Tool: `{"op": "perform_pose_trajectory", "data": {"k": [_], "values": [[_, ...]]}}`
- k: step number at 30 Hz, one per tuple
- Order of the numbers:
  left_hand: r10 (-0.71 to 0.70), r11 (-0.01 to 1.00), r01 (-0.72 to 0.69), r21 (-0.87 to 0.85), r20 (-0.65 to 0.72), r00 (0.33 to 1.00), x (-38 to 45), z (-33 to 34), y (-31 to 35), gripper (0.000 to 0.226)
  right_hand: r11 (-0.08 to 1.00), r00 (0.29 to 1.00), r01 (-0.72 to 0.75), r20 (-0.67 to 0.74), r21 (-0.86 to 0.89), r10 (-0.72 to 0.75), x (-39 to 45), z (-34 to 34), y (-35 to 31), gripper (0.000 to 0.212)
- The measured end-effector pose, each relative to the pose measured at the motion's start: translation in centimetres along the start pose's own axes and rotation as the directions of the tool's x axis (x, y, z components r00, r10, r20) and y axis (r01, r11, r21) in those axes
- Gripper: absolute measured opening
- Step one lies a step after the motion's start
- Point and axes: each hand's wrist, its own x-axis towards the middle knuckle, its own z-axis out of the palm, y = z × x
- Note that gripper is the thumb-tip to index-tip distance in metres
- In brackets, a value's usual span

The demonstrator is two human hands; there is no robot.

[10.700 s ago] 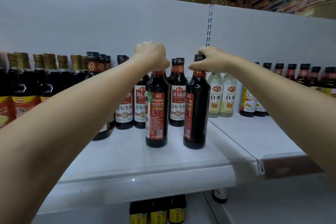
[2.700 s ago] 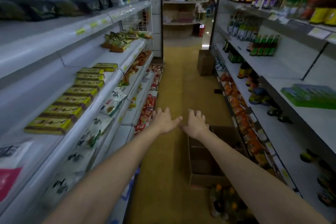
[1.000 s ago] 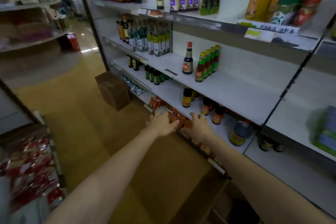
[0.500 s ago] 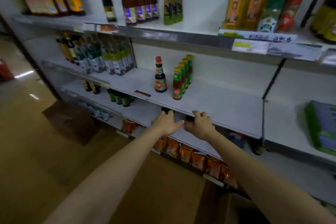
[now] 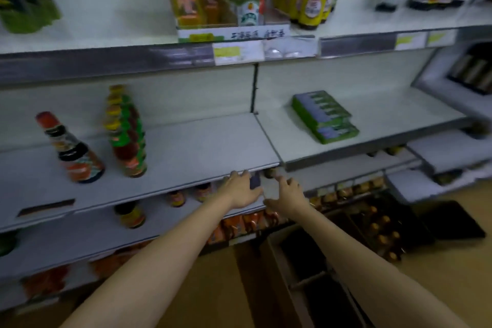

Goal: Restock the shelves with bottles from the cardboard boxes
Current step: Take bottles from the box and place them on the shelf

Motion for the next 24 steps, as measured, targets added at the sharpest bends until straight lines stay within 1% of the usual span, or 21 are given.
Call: {"op": "perform_pose_trajectory", "data": {"k": [2, 6, 11, 13, 16, 18, 21, 24], "values": [[0.081, 0.996, -0.082, 0.023, 0.052, 0.995, 0.8, 0.5, 1.1, 0.064, 0.994, 0.994, -0.104, -0.035, 0.020, 0.105, -0.9, 0.0, 1.6, 0.080], [0.208, 0.972, -0.220, 0.088, 0.127, 0.970, 2.1, 2.6, 4.5, 0.064, 0.969, 0.968, -0.230, -0.081, 0.089, 0.238, -2.8, 0.0, 5.3, 0.077], [0.292, 0.945, -0.313, 0.099, 0.182, 0.939, 3.7, 6.8, 9.3, 0.065, 0.927, 0.926, -0.330, -0.132, 0.177, 0.355, -3.8, 0.0, 10.8, 0.075], [0.320, 0.932, -0.346, 0.112, 0.196, 0.927, 4.6, 8.2, 10.9, 0.065, 0.914, 0.915, -0.338, -0.147, 0.226, 0.375, -3.4, 0.4, 12.9, 0.075], [0.342, 0.923, -0.364, 0.126, 0.167, 0.925, 6.8, 10.7, 12.1, 0.063, 0.903, 0.920, -0.331, -0.118, 0.274, 0.373, -1.6, 1.7, 16.1, 0.075], [0.334, 0.922, -0.357, 0.151, 0.155, 0.930, 8.9, 13.2, 12.0, 0.060, 0.903, 0.924, -0.336, -0.091, 0.269, 0.371, 0.5, 3.1, 18.6, 0.075], [0.269, 0.943, -0.293, 0.156, 0.159, 0.950, 12.7, 18.0, 11.0, 0.056, 0.894, 0.923, -0.342, -0.078, 0.289, 0.378, 4.5, 6.1, 22.2, 0.074], [0.217, 0.957, -0.250, 0.146, 0.209, 0.954, 16.4, 23.6, 9.1, 0.060, 0.876, 0.920, -0.349, -0.055, 0.332, 0.388, 8.2, 9.7, 25.5, 0.073]]}}
